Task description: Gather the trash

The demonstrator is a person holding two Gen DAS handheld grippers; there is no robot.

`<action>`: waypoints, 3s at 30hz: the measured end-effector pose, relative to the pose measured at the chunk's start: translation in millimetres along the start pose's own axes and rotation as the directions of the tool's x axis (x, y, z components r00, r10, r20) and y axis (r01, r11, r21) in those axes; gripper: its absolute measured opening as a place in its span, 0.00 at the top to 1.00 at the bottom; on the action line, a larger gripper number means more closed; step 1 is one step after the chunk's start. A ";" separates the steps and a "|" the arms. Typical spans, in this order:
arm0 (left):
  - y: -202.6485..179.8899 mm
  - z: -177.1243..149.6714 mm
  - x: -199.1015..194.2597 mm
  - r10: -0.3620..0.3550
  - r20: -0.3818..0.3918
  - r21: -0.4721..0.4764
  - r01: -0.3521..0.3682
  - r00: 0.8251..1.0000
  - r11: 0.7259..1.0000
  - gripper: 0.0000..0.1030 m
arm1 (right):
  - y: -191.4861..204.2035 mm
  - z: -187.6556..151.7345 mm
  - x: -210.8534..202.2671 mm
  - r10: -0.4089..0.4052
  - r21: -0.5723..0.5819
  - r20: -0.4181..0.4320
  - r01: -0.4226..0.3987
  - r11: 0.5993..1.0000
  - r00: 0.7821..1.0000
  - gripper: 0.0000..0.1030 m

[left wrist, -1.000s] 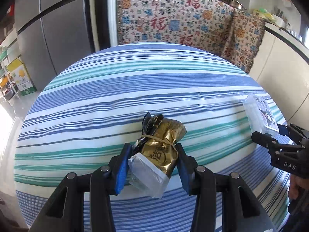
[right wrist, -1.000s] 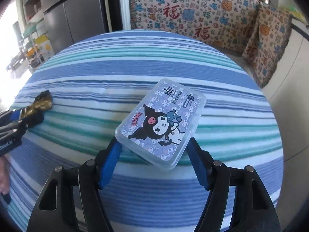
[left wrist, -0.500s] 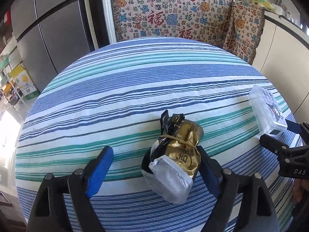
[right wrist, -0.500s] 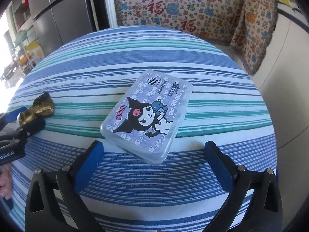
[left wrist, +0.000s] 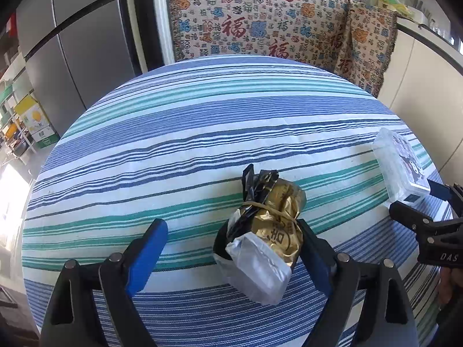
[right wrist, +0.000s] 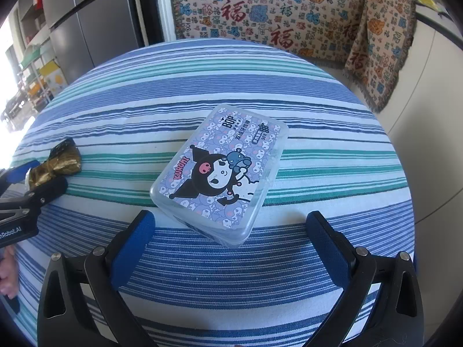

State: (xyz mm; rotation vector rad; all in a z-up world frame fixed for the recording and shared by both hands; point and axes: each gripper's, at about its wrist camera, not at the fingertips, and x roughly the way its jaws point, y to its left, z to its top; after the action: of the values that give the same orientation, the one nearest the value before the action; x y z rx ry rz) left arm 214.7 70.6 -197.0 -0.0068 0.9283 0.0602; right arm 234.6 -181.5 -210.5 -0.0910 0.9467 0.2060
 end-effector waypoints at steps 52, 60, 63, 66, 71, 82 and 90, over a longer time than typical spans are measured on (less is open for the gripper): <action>-389.6 -4.9 -54.6 -0.535 -0.213 0.344 0.575 0.817 0.742 0.57 | -287.7 -87.4 -141.7 -0.055 0.470 -0.118 0.105 0.877 0.991 0.35; -458.9 -18.3 20.4 -0.494 -0.283 0.338 0.568 0.822 0.750 0.57 | -344.3 -121.3 -98.3 -0.035 0.561 -0.156 0.118 0.819 0.987 0.35; -474.0 -20.3 45.3 -0.475 -0.299 0.345 0.558 0.828 0.755 0.56 | -356.5 -125.5 -83.4 -0.020 0.580 -0.160 0.110 0.807 0.987 0.35; -485.7 -29.4 62.0 -0.447 -0.306 0.373 0.538 0.840 0.756 0.56 | -368.5 -135.9 -69.3 0.001 0.594 -0.174 0.104 0.798 0.985 0.35; -499.3 -39.9 94.0 -0.408 -0.338 0.379 0.520 0.848 0.766 0.56 | -389.0 -154.1 -44.0 0.028 0.644 -0.188 0.101 0.758 0.982 0.35; -512.0 -32.8 119.5 -0.394 -0.319 0.365 0.496 0.862 0.788 0.46 | -427.8 -189.0 -25.5 0.098 0.763 -0.138 0.043 0.645 0.986 0.11; -489.6 -10.2 38.4 -0.475 -0.182 0.379 0.507 0.861 0.774 0.17 | -422.0 -173.9 -86.8 -0.093 0.731 -0.165 0.185 0.657 0.982 0.01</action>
State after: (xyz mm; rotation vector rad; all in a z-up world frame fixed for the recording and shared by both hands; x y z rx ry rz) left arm 256.3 -416.6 -243.7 0.1446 0.9765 -0.6378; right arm 137.7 -634.5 -246.5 0.5992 1.0717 -0.3538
